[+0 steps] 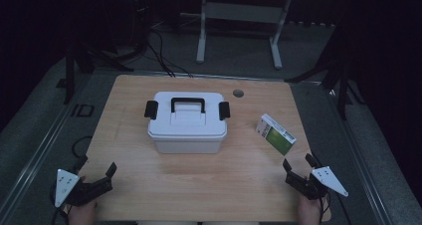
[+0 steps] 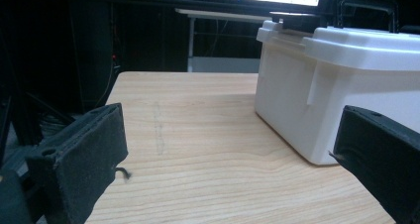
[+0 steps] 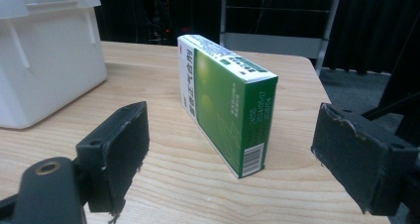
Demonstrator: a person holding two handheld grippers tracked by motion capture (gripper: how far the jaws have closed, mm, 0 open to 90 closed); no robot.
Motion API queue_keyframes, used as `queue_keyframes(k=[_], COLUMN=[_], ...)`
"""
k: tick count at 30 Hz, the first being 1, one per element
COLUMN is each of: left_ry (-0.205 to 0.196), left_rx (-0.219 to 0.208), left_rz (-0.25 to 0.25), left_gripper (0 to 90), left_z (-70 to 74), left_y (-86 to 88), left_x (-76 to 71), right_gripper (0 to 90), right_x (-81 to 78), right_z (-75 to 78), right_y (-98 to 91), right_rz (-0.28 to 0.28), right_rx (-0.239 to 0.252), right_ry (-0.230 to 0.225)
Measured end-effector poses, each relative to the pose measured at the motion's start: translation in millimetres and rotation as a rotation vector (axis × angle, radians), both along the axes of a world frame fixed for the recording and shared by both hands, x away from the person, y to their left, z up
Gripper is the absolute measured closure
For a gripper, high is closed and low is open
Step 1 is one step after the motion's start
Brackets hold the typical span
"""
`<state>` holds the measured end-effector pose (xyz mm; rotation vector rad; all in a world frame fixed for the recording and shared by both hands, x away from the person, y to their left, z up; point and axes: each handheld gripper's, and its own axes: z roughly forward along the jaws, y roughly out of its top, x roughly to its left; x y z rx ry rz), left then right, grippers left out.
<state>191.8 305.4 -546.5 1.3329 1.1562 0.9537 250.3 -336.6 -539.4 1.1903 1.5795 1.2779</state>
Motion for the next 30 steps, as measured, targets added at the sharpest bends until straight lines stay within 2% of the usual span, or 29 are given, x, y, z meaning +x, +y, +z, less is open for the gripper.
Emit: queue_keyframes(k=[4,6,8,9,10,11,12,13,16,18,20,23,28,30], left_ry=[0.004,0.028,0.061,0.061,0.063,0.068,0.062,0.047,0.078,0.091,0.103,0.108,0.113,0.106], left_rx=[-0.014,-0.006,0.017,0.017,-0.012,-0.008,0.001,-0.012,-0.089,-0.112,-0.085,-0.06,-0.062,-0.057], left_rz=[-0.004,0.003,0.033,0.033,0.036,0.043,0.053,0.052,0.01,-0.034,-0.09,-0.156,-0.223,-0.234], left_gripper=[0.4,0.4,0.4,0.4,0.4,0.4,0.4,0.4,0.4,0.4,0.4,0.4,0.5,0.5], left_z=[1.6,2.1,2.6,2.6,2.7,4.1,5.9,7.7,14.1,17.4,20.8,25.9,32.0,33.9], left_y=[5.4,7.4,8.5,8.5,10.6,11.8,13.0,14.4,17.2,16.3,13.4,7.5,0.7,-2.3], left_x=[-1.8,-2.5,-3.7,-3.7,-4.2,-3.1,-2.0,-0.6,6.0,9.9,13.6,18.6,31.9,37.7], right_gripper=[14.1,14.1,14.1,14.1,14.1,14.0,14.0,14.0,14.0,14.0,14.1,14.0,13.0,12.1], right_x=[-0.8,-0.3,-0.8,-0.8,-0.9,-1.2,-1.4,-1.7,-0.6,0.8,4.0,8.5,18.8,23.0], right_z=[1.0,3.4,5.4,5.4,6.6,12.3,16.9,22.0,35.9,42.2,46.3,51.7,61.2,64.3], right_y=[-1.0,-0.3,1.4,1.4,2.7,6.5,8.2,10.3,16.3,20.8,24.6,29.2,37.9,41.8], right_rz=[-0.014,-0.016,0.016,0.016,0.02,0.03,0.037,0.037,0.064,0.075,0.104,0.159,0.199,0.202], right_rx=[0.014,0.001,0.018,0.018,0.006,-0.025,-0.032,-0.029,-0.033,-0.046,-0.044,-0.003,0.063,0.063], right_ry=[0.009,0.011,0.007,0.007,0.004,-0.005,-0.018,-0.032,-0.061,-0.065,-0.052,-0.039,-0.03,-0.044])
